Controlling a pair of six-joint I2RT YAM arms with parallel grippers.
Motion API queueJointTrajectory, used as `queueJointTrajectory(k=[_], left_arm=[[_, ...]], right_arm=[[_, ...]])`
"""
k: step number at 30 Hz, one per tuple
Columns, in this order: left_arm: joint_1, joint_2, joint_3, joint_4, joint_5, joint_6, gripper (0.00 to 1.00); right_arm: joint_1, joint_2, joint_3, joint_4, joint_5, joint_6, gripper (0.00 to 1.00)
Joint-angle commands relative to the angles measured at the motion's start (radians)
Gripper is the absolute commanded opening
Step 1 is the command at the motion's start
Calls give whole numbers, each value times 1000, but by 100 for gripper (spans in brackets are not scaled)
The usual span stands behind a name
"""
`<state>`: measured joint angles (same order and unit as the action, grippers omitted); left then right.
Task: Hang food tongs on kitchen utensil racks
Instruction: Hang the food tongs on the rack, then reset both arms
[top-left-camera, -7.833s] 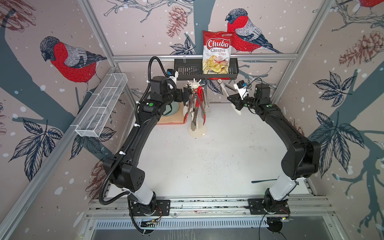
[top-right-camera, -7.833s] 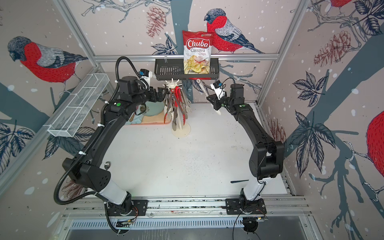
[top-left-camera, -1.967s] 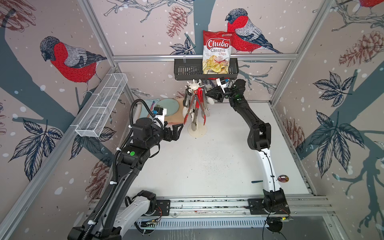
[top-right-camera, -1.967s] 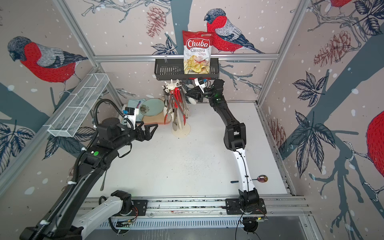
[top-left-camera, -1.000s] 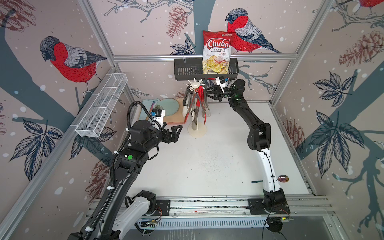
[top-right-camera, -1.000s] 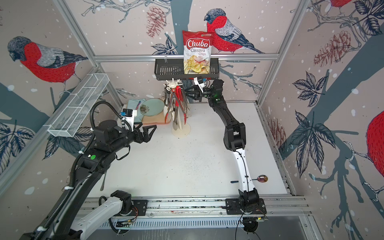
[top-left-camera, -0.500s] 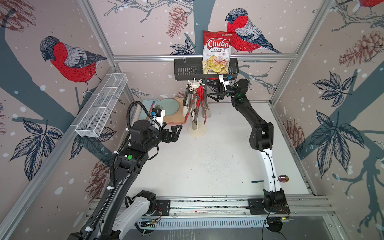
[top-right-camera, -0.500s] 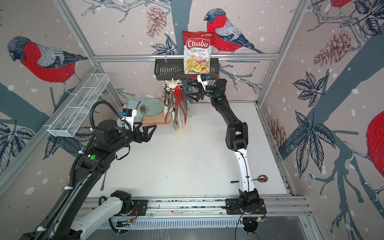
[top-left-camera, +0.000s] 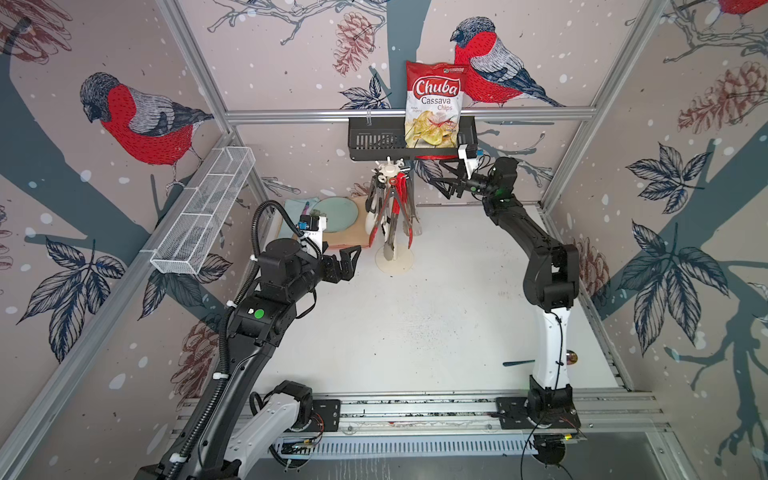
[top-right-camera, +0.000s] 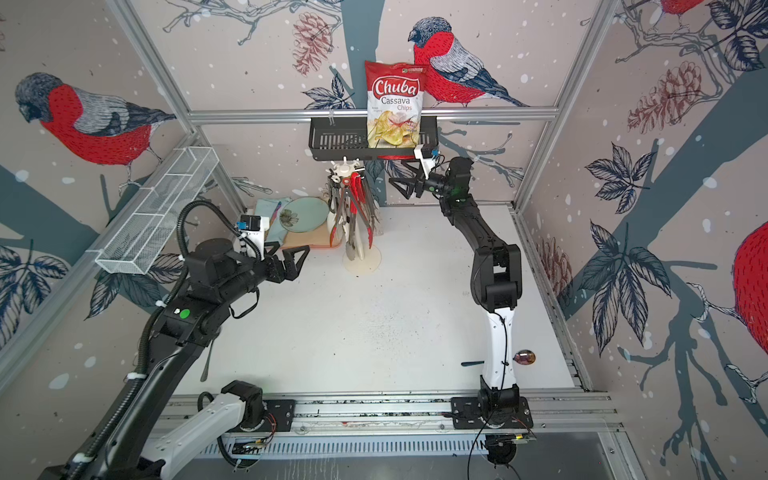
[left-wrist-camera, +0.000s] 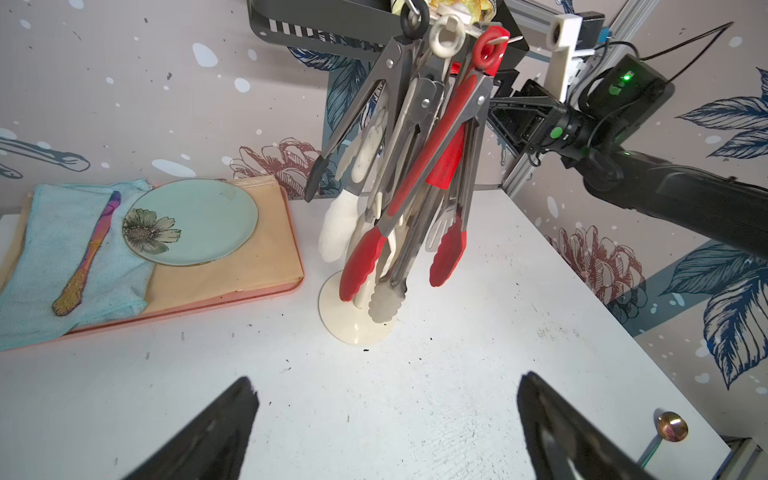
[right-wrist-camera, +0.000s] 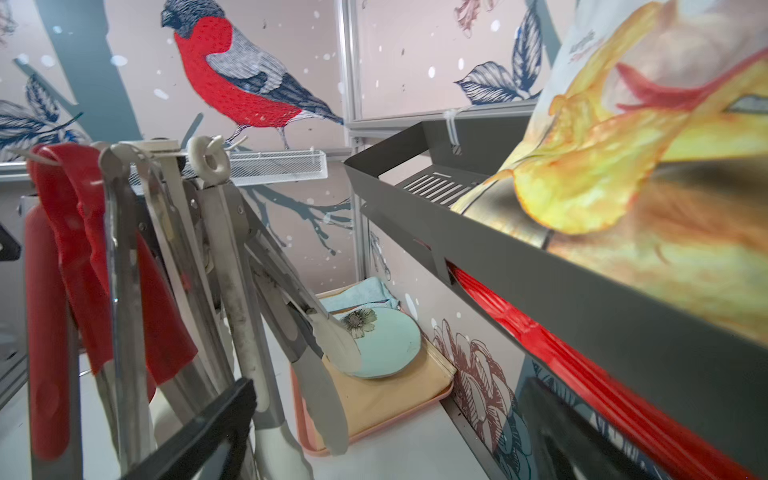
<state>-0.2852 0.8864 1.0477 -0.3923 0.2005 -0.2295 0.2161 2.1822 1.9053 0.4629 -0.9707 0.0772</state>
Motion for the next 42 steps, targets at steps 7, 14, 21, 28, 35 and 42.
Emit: queueJointTrajectory(k=[7, 14, 21, 28, 35, 42], left_arm=[[5, 47, -13, 109, -115, -25, 97], [28, 113, -41, 213, -139, -22, 97], [73, 158, -163, 393, -221, 1, 97], [123, 155, -403, 744, -305, 90, 97], [161, 195, -610, 1052, -420, 108, 97], [162, 333, -730, 1308, -487, 141, 97]], right_arm=[[-5, -361, -449, -112, 571, -47, 100], [-12, -578, -675, -229, 831, -43, 100], [-19, -818, -948, -202, 1048, -20, 100], [-76, -1106, -1281, -147, 1120, -13, 100], [-135, -1298, -1550, -8, 1114, 8, 100], [-142, -1298, -1742, 282, 1082, -2, 100]])
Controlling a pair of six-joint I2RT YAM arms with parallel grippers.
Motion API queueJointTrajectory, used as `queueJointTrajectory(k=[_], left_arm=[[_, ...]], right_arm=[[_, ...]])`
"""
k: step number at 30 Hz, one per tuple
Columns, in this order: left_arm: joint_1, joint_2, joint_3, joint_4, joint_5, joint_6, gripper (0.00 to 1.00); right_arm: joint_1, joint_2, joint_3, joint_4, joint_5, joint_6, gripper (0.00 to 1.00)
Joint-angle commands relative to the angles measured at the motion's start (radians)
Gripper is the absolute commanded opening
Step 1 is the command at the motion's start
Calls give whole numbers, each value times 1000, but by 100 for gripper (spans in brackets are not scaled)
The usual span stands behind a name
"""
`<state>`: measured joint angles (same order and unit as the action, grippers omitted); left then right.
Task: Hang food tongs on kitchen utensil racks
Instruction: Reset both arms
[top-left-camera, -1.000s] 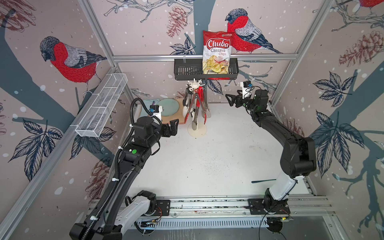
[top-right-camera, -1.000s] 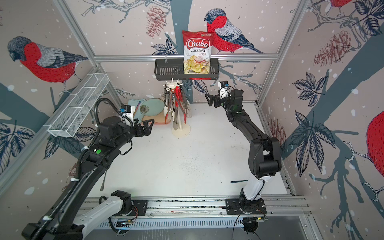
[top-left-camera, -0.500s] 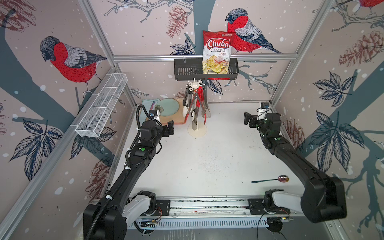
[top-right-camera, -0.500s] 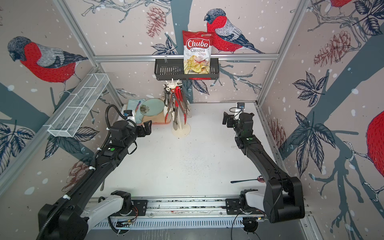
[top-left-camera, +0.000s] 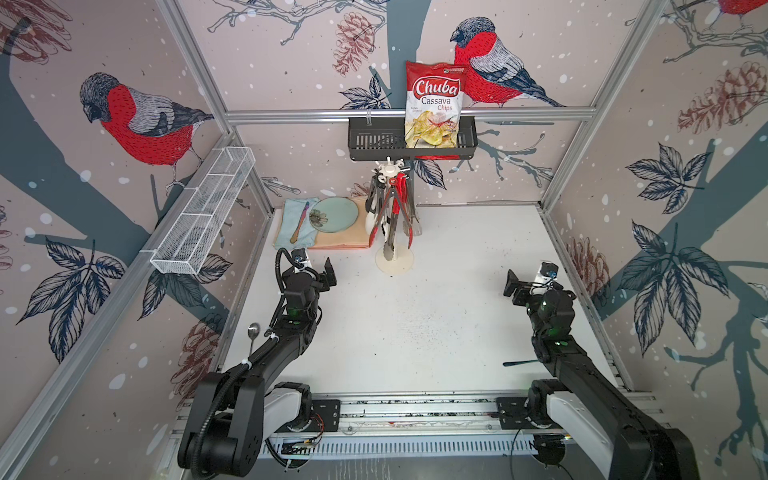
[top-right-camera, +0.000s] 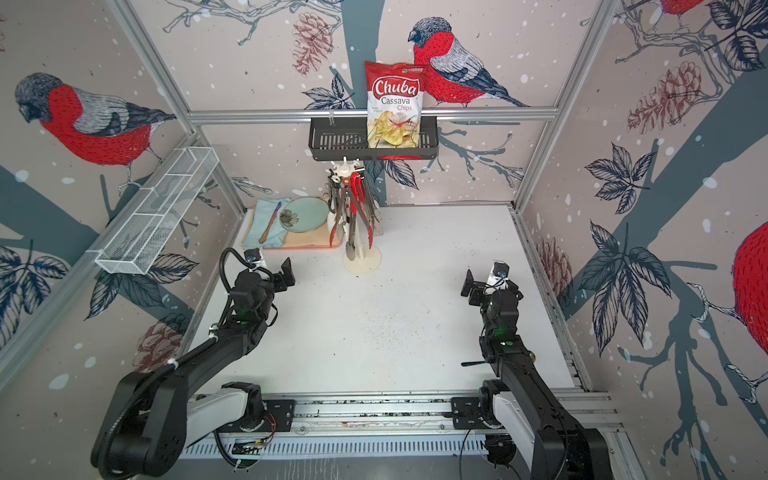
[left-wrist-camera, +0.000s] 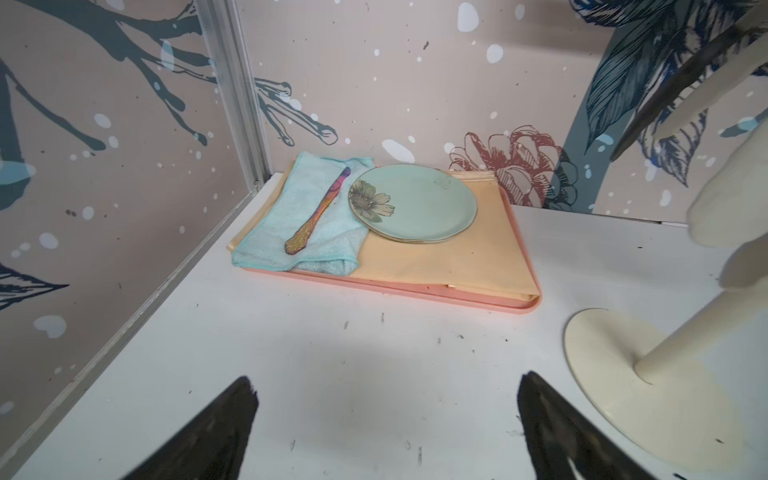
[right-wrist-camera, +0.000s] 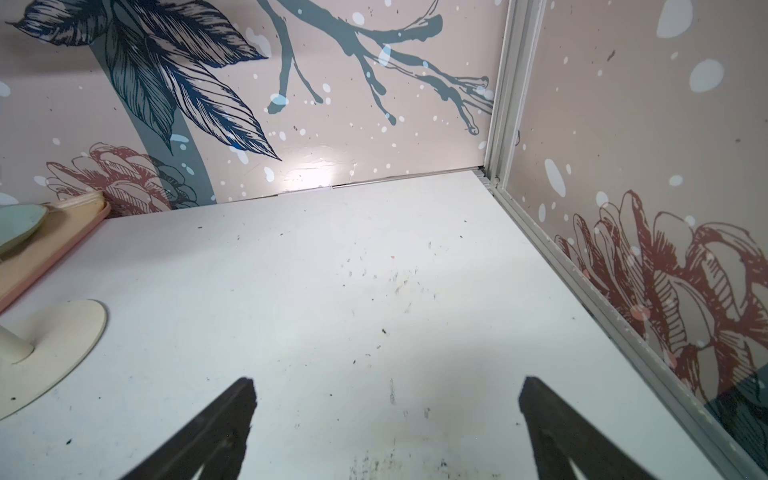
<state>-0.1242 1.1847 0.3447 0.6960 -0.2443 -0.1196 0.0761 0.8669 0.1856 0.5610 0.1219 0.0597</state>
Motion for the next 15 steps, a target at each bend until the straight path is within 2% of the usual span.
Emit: queueJointTrajectory(k=[1, 2, 6, 7, 9, 11, 13, 15], left_arm=[[1, 57, -41, 254, -54, 44, 97], [1, 69, -49, 285, -79, 51, 97], [3, 69, -86, 348, -24, 177, 96], [3, 77, -93, 355, -30, 175, 96], [2, 90, -108, 361, 29, 189, 96], [1, 146, -145, 442, 25, 178, 96], [-2, 224, -189, 594, 14, 188, 97], [-1, 291, -183, 644, 28, 196, 97]], right_arm=[[-4, 39, -37, 228, -18, 19, 100], [-6, 64, -53, 278, -25, 23, 100], [-7, 198, -73, 394, -29, 19, 100], [-7, 227, -85, 436, -29, 20, 100], [-7, 267, -101, 512, -28, 14, 100], [-9, 296, -92, 541, -35, -1, 100], [-9, 335, -69, 546, -55, -33, 100], [-10, 377, -45, 561, -59, -64, 100]])
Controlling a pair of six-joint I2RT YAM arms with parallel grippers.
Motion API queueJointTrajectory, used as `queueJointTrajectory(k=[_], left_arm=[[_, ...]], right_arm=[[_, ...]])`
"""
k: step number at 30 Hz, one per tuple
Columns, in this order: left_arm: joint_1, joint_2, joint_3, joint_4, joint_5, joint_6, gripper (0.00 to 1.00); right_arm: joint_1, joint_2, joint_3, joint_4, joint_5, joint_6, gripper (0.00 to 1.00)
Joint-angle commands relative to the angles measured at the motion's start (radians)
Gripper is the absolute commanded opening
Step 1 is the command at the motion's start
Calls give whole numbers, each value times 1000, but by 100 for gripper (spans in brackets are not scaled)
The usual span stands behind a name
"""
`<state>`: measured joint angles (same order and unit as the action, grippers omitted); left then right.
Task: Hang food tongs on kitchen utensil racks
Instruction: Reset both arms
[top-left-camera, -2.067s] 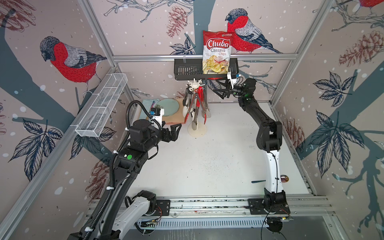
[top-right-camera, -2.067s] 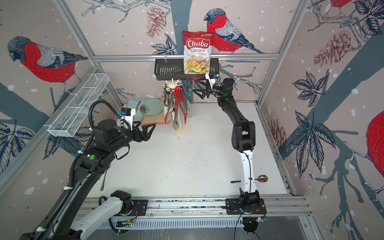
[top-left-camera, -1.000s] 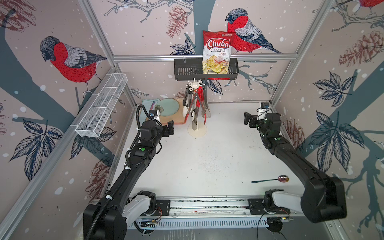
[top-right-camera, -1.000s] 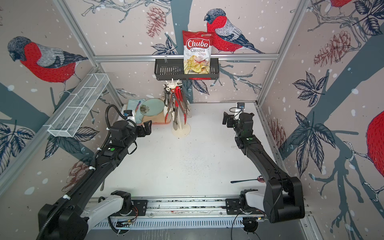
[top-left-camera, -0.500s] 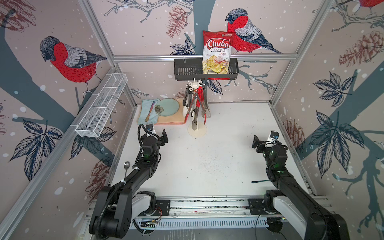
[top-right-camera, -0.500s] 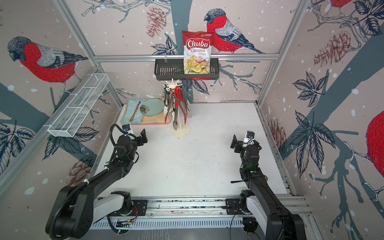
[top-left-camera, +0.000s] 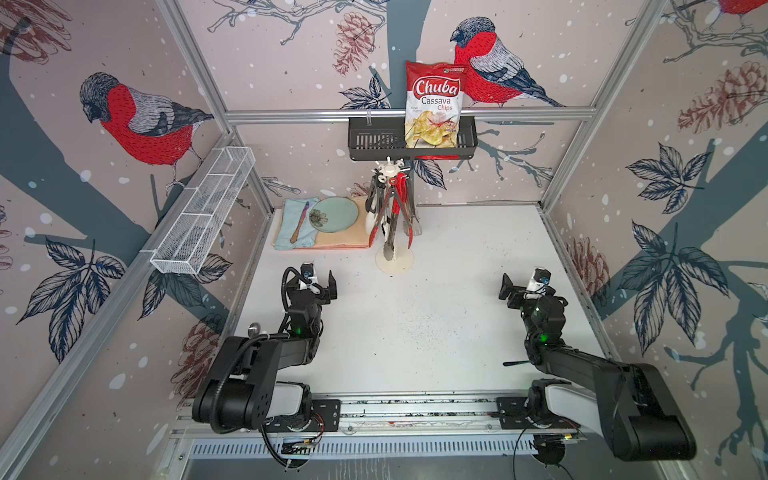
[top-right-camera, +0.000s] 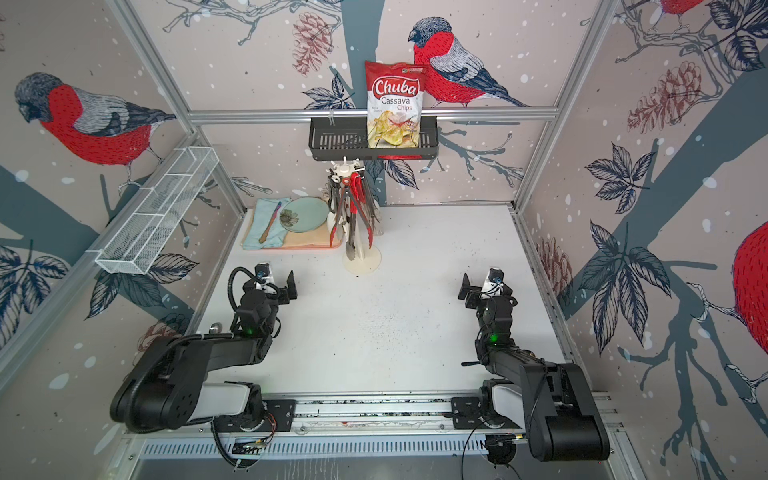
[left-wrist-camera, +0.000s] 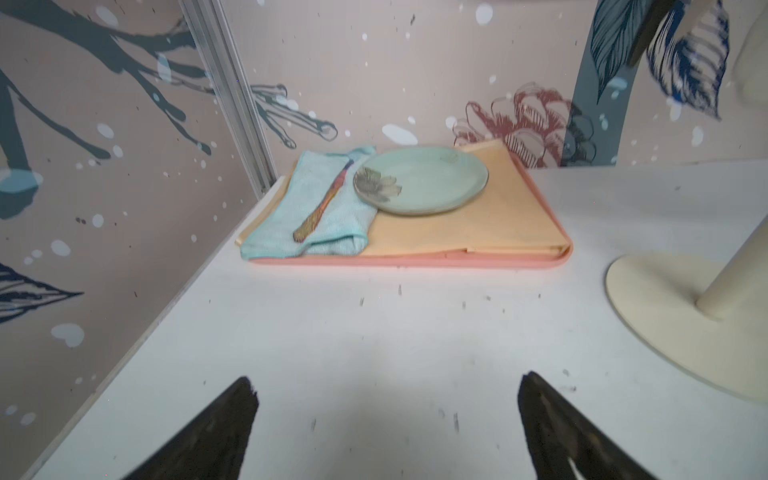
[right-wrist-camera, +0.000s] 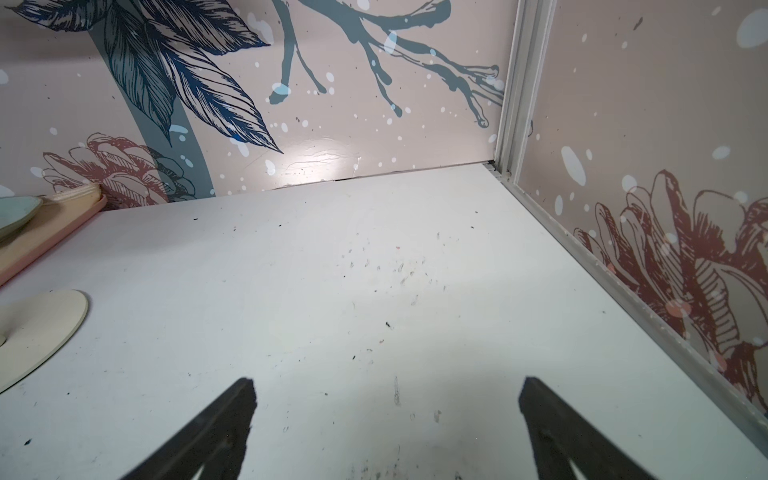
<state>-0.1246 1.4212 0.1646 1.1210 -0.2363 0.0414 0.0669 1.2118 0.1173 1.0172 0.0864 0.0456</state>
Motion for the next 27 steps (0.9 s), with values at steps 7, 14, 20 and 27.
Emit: queueJointTrajectory(k=[7, 14, 20, 27], left_arm=[[17, 100, 42, 177, -30, -4, 97], [75, 99, 101, 59, 75, -41, 97], [77, 99, 102, 58, 75, -41, 97], [77, 101, 103, 56, 74, -42, 97]], right_arm=[[-35, 261, 75, 239, -19, -30, 100], [-67, 293, 119, 178, 7, 27, 100], [-67, 295, 117, 182, 10, 28, 100], [-67, 295, 117, 185, 10, 28, 100]])
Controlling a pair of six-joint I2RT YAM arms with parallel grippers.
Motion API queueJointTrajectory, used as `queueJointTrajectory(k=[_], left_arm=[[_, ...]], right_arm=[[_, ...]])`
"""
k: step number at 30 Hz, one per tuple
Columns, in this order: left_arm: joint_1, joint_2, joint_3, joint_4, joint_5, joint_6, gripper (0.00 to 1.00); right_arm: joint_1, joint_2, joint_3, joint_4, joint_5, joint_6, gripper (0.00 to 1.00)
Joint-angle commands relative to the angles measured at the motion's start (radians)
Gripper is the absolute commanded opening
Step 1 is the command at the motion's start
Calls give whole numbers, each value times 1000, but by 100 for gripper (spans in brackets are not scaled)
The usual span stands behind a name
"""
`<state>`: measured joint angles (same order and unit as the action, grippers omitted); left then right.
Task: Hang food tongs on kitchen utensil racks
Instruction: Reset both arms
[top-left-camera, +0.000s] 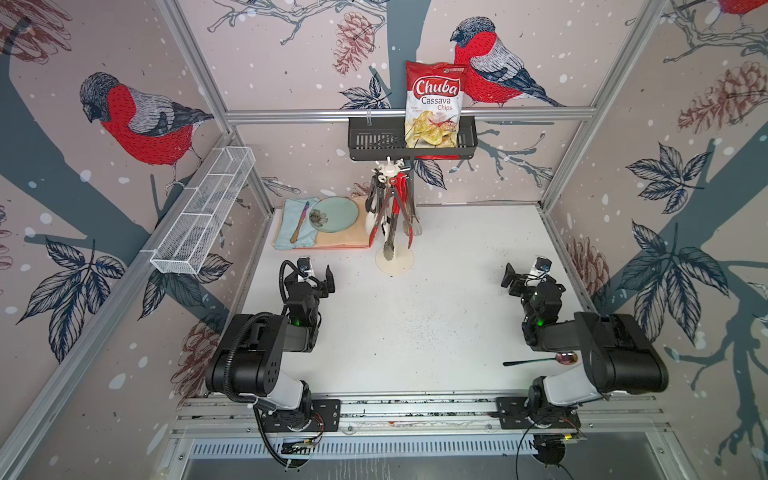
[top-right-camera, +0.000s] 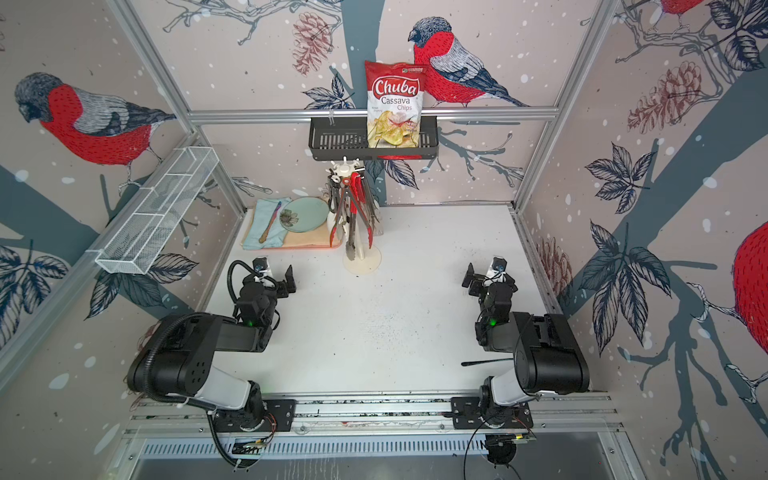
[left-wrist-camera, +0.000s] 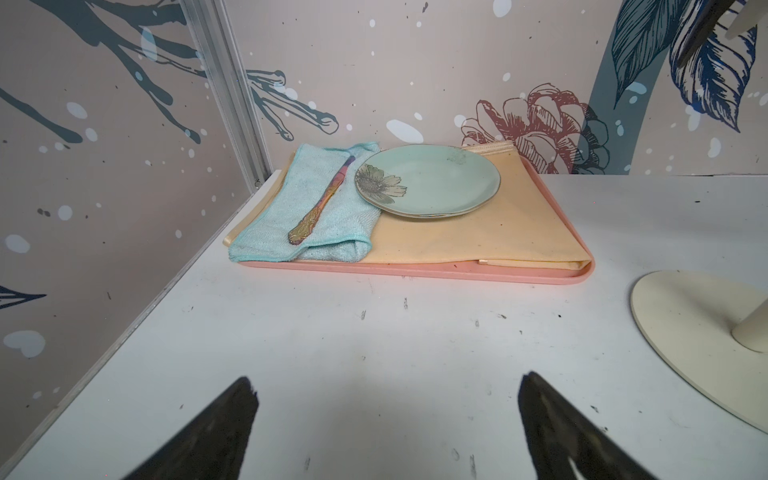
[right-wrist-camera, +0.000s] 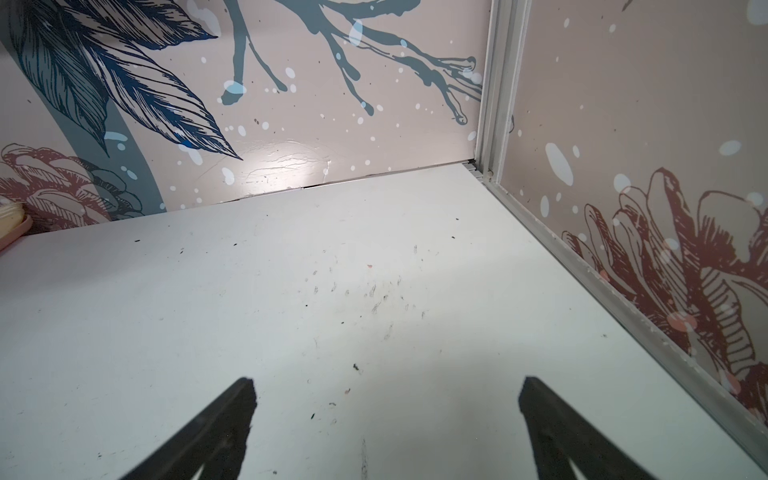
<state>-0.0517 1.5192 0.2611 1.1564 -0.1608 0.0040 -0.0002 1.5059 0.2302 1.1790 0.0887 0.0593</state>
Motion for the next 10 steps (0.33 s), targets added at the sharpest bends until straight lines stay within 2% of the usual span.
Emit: queueJointTrajectory(k=[1, 10], left_arm=[[10, 4, 10, 17, 4, -10, 97], [24, -1, 8, 13, 33, -15, 97]], right_arm=[[0, 0, 4, 22, 7, 14, 100], [0, -3, 1, 27, 5, 14, 100]])
